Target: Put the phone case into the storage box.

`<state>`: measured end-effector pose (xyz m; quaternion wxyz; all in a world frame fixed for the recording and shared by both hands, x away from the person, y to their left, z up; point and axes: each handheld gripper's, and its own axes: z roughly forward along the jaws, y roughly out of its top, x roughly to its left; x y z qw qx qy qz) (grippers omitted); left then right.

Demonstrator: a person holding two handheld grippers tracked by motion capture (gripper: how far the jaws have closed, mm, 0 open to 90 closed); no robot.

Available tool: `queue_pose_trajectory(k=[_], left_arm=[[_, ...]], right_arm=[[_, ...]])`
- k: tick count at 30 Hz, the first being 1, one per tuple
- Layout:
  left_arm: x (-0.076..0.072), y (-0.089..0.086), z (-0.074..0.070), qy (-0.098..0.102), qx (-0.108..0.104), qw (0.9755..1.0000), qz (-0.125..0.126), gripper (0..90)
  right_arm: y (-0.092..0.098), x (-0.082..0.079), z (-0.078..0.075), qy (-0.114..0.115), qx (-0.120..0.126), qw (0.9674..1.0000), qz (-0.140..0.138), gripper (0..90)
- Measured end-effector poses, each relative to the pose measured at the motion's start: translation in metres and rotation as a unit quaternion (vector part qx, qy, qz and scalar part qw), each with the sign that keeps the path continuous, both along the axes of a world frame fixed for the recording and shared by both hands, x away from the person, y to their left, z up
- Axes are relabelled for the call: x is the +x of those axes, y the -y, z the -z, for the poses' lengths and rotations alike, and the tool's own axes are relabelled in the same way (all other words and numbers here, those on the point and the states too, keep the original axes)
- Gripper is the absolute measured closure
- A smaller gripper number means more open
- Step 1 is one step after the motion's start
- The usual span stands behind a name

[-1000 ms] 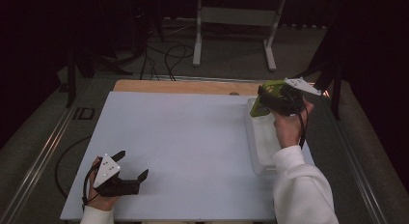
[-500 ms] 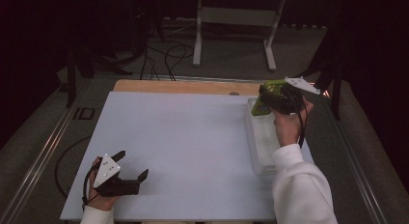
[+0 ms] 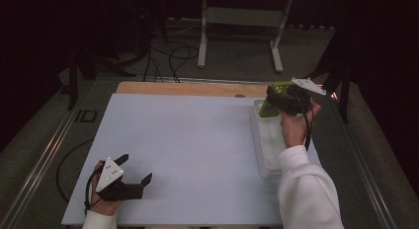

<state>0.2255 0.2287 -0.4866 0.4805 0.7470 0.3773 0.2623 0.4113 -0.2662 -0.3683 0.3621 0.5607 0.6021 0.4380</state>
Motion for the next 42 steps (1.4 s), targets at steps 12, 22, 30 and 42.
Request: queue_pose_trajectory(k=[12,22,30,42], left_arm=[[0.0,0.0,0.0,0.002,0.0,1.0,0.001,0.0],[0.0,-0.001,0.0,0.001,-0.001,1.0,0.0,0.0],[0.0,-0.002,0.0,0.0,-0.003,1.0,0.0,0.0],[0.0,-0.002,0.0,0.0,-0.003,1.0,0.0,0.0]], right_arm=[[-0.002,0.008,0.006,-0.01,-0.006,0.9999,0.009,16.0],[-0.002,0.015,0.012,-0.016,-0.011,0.9996,0.018,16.0],[-0.003,0.02,0.017,-0.023,-0.009,0.9994,0.025,16.0],[-0.006,0.026,0.023,-0.03,-0.011,0.9991,0.029,15.9]])
